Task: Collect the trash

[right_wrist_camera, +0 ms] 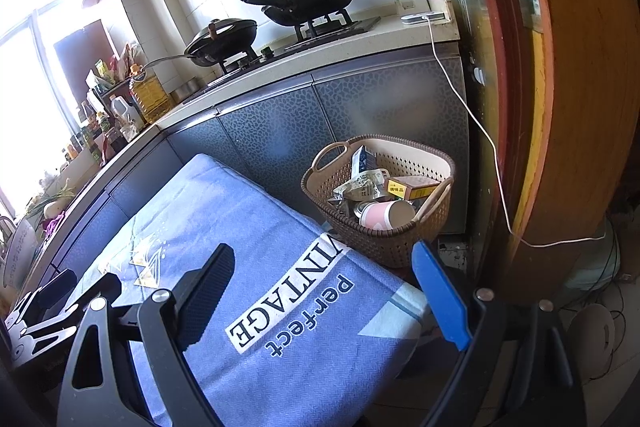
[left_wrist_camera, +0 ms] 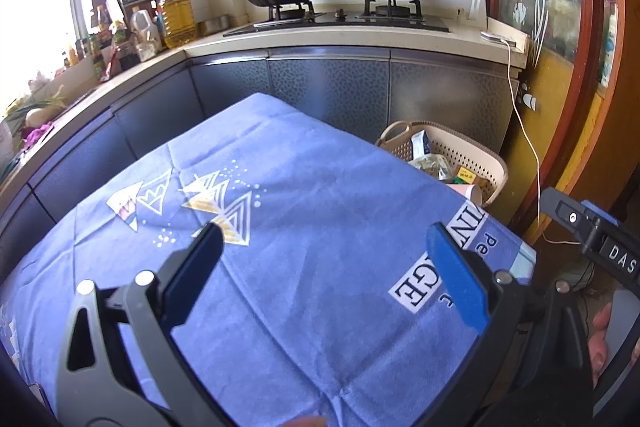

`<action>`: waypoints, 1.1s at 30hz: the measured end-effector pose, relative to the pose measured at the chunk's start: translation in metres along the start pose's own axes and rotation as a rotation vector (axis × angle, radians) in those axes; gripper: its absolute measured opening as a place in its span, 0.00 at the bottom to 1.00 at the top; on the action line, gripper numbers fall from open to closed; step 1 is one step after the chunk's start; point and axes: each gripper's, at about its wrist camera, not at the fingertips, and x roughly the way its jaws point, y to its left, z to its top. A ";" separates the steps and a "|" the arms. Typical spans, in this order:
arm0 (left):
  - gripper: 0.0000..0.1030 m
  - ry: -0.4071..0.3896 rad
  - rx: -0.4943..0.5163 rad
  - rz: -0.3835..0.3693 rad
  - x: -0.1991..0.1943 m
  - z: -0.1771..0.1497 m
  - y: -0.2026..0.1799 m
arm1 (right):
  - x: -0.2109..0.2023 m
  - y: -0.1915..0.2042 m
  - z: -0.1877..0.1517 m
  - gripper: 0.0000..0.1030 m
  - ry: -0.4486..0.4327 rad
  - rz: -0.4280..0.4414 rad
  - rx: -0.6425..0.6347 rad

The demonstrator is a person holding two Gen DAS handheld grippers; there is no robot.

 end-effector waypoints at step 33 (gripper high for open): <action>0.95 0.019 0.032 0.023 0.008 -0.008 -0.002 | 0.002 -0.003 -0.001 0.87 0.004 0.001 0.003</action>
